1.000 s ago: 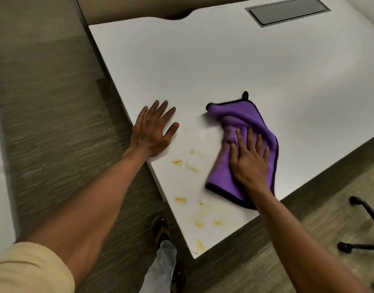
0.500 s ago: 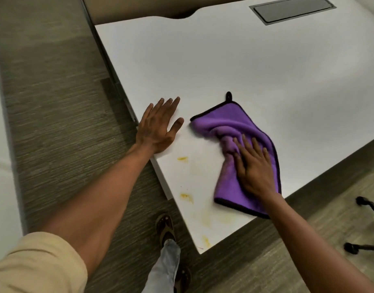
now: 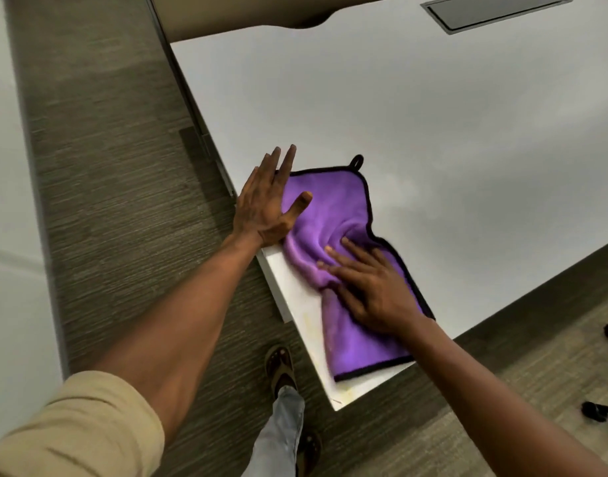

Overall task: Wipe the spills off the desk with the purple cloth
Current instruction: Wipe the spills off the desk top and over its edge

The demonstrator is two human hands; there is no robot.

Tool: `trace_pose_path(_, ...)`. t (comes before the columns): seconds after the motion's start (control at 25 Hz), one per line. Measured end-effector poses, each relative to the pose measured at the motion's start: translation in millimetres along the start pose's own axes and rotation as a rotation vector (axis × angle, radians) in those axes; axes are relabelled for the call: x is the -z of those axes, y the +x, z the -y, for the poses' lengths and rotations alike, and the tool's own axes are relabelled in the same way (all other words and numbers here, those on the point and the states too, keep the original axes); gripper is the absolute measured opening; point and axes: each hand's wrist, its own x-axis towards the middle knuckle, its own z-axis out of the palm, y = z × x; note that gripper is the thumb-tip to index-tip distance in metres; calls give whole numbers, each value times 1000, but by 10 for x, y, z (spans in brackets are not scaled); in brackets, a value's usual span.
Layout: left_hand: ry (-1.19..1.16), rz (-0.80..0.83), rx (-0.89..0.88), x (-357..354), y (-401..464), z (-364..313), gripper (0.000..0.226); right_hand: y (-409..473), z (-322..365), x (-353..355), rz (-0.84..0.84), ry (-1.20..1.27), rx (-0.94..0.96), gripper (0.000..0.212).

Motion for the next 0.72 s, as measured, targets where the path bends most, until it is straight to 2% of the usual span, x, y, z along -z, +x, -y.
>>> trace_pose_path(0.12, -5, -11, -1, -8, -4, -1, 90, 358, 74, -33, -81, 35, -333, 48)
trace_pose_path(0.16, -6, -11, -4, -12, -5, -4, 90, 451, 175, -68, -84, 52, -366, 49)
trace_pose_path(0.2, -3, -9, -6, -7, 2, -8, 89, 471, 264, -91, -78, 56, -330, 49)
trace_pose_path(0.28, 6, -3, -1, 2, 2, -16, 88, 261, 318, -130, -24, 38, -138, 49)
trace_pose_path(0.36, 14, 4, -4, 0, 5, -11, 85, -95, 183, -63, 29, 21, 39, 49)
trace_pose_path(0.4, 18, 12, -11, -4, 11, -6, 85, -247, 44, -13, 25, 16, 57, 49)
trace_pose_path(0.44, 24, 21, -17, -8, 17, -2, 85, -369, -110, 39, 0, 10, 7, 50)
trace_pose_path(0.6, 150, 40, 1, -45, 32, 20, 86, -369, -313, 170, -92, 47, -472, 56)
trace_pose_path(0.64, 168, 55, 12, -47, 39, 8, 88, -288, -169, 145, -85, 35, -487, 56)
trace_pose_path(0.72, 183, 86, 29, -47, 40, -25, 93, -212, 230, 44, -53, 6, -323, 54)
